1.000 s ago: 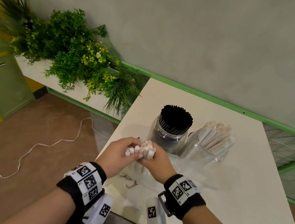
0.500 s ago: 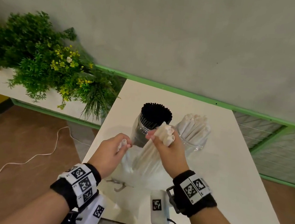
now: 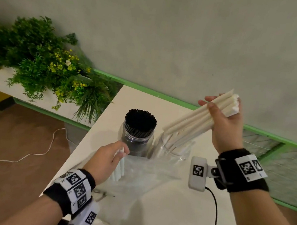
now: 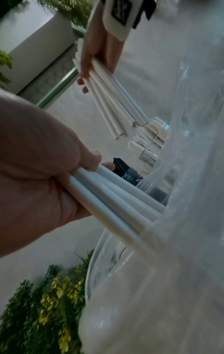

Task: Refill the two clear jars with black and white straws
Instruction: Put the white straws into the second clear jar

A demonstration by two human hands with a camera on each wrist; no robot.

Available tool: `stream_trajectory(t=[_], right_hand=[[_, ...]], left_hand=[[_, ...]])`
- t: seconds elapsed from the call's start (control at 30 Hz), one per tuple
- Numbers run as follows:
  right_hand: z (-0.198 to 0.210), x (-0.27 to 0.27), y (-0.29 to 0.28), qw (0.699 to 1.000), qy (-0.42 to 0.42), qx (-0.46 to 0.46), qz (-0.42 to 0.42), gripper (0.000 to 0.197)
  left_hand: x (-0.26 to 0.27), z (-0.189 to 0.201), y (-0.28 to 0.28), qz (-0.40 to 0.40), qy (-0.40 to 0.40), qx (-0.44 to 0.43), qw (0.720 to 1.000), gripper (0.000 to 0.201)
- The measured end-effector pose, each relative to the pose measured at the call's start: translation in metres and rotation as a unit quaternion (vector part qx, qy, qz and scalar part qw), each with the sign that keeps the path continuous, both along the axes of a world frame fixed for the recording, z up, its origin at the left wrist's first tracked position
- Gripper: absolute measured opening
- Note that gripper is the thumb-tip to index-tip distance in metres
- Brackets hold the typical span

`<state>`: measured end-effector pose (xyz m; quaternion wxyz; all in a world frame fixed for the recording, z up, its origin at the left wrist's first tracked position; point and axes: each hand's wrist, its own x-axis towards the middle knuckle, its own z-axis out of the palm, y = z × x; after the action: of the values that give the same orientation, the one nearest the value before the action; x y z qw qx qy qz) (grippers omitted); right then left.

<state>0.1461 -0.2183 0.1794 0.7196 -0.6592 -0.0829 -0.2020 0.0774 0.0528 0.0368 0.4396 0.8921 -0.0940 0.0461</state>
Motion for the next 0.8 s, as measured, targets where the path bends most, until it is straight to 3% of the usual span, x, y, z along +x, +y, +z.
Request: stream_trajectory(t=[0.5,0.6,0.8], right_hand=[[-0.056,0.038,-0.007,0.998,0.055,-0.025,-0.036,0.030],[-0.078,0.038,-0.005,0.996,0.080,-0.030,-0.006,0.024],[-0.103,0.039,-0.021,0.989,0.102,-0.092,0.061,0.035]], left_hand=[[-0.007,-0.003,-0.009,0.069,0.001,0.045,0.997,0.013],[-0.009,-0.004,-0.012,0.077,-0.002,0.050,0.996,0.012],[-0.011,-0.001,-0.016,0.097,-0.007,0.048,0.994,0.011]])
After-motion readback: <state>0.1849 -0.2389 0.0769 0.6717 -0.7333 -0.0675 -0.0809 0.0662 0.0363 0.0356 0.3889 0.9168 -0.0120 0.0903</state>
